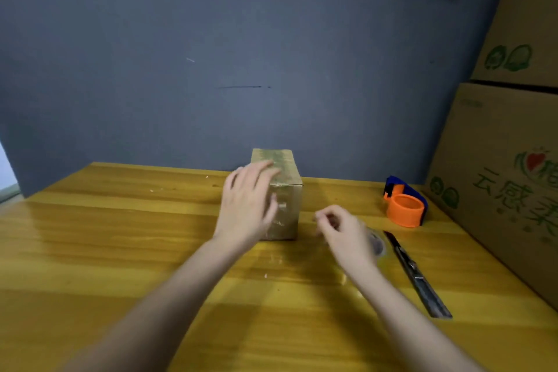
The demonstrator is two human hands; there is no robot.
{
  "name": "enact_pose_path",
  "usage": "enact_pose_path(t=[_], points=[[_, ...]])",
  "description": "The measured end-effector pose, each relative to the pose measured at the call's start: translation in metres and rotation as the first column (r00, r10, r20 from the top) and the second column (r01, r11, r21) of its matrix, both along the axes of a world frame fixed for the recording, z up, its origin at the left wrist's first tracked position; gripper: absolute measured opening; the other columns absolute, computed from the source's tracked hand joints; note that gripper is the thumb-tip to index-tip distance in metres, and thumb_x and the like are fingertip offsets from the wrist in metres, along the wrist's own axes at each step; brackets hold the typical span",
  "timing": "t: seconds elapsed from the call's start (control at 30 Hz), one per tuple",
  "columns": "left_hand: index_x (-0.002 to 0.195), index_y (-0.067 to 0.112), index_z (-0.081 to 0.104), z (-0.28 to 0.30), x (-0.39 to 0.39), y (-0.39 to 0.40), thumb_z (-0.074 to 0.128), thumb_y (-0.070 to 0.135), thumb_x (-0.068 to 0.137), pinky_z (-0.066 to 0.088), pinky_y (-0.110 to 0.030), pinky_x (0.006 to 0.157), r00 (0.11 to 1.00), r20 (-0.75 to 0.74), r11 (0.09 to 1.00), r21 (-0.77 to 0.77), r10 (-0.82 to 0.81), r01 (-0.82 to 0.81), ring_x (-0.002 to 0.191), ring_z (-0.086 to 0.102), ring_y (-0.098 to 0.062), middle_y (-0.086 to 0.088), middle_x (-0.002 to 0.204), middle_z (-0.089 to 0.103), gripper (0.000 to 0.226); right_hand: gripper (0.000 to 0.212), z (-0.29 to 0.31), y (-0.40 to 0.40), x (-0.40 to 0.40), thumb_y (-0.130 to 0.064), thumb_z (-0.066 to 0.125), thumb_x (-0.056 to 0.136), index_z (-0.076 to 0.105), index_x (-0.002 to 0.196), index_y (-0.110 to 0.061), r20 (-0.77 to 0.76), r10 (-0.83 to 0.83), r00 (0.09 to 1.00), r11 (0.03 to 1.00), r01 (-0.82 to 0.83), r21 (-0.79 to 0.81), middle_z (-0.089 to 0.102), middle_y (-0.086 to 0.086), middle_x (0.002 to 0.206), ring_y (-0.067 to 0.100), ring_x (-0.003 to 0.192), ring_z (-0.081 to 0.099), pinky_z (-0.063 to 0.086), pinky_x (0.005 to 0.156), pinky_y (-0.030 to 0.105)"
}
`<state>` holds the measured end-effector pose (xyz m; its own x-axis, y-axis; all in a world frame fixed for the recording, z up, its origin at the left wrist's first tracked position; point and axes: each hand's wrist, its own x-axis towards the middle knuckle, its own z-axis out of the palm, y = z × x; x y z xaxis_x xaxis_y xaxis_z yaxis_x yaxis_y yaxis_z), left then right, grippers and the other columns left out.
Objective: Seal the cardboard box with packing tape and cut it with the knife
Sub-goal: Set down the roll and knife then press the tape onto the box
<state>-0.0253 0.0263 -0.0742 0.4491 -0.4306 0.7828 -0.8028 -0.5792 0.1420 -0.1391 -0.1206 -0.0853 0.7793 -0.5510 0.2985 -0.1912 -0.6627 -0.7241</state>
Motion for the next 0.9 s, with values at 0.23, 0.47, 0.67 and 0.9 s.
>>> enact_pose_path(t=[0.23, 0.47, 0.67, 0.9], points=[[0.139, 0.032, 0.037, 0.007, 0.028, 0.011, 0.036, 0.02, 0.09, 0.022, -0.038, 0.116, 0.902, -0.416, 0.978, 0.113, -0.116, 0.178, 0.144, 0.019, -0.01, 0.012, 0.153, 0.031, 0.051, 0.02, -0.002, 0.05, 0.052, -0.033, 0.054, 0.093, 0.062, 0.087, -0.016, 0.063, 0.125, 0.99, 0.742, -0.135, 0.656, 0.068, 0.002, 0.064, 0.01, 0.041, 0.055, 0.032, 0.039, 0.018], [0.134, 0.025, 0.048, 0.005, 0.031, 0.005, 0.027, 0.024, 0.077, 0.013, -0.027, 0.117, 0.83, -0.507, 0.962, 0.007, -0.23, 0.271, 0.143, 0.021, -0.014, 0.006, 0.149, 0.04, 0.061, 0.02, 0.007, 0.062, 0.066, -0.028, 0.059, 0.09, 0.067, 0.082, -0.011, 0.159, -0.106, 0.982, 0.546, -0.077, 0.834, 0.065, 0.002, 0.062, 0.007, 0.042, 0.053, 0.033, 0.042, 0.018], [0.134, 0.027, 0.047, 0.003, 0.032, 0.006, 0.027, 0.022, 0.078, 0.012, -0.026, 0.116, 0.821, -0.523, 0.962, 0.004, -0.23, 0.272, 0.143, 0.02, -0.012, 0.007, 0.149, 0.039, 0.06, 0.022, 0.001, 0.067, 0.075, -0.022, 0.054, 0.092, 0.062, 0.072, -0.017, 0.174, -0.183, 0.967, 0.415, -0.085, 0.906, 0.058, -0.004, 0.056, 0.002, 0.035, 0.051, 0.033, 0.037, 0.013], [0.136, 0.039, 0.042, 0.003, 0.026, 0.006, 0.033, 0.019, 0.09, 0.028, -0.04, 0.114, 0.873, -0.465, 0.968, 0.112, -0.147, 0.223, 0.142, 0.021, -0.005, 0.017, 0.149, 0.036, 0.05, 0.02, -0.007, 0.075, 0.061, -0.015, 0.054, 0.093, 0.064, 0.076, -0.01, 0.289, -0.279, 0.916, 0.512, -0.113, 0.852, 0.055, 0.0, 0.06, 0.009, 0.049, 0.044, 0.034, 0.042, 0.014]])
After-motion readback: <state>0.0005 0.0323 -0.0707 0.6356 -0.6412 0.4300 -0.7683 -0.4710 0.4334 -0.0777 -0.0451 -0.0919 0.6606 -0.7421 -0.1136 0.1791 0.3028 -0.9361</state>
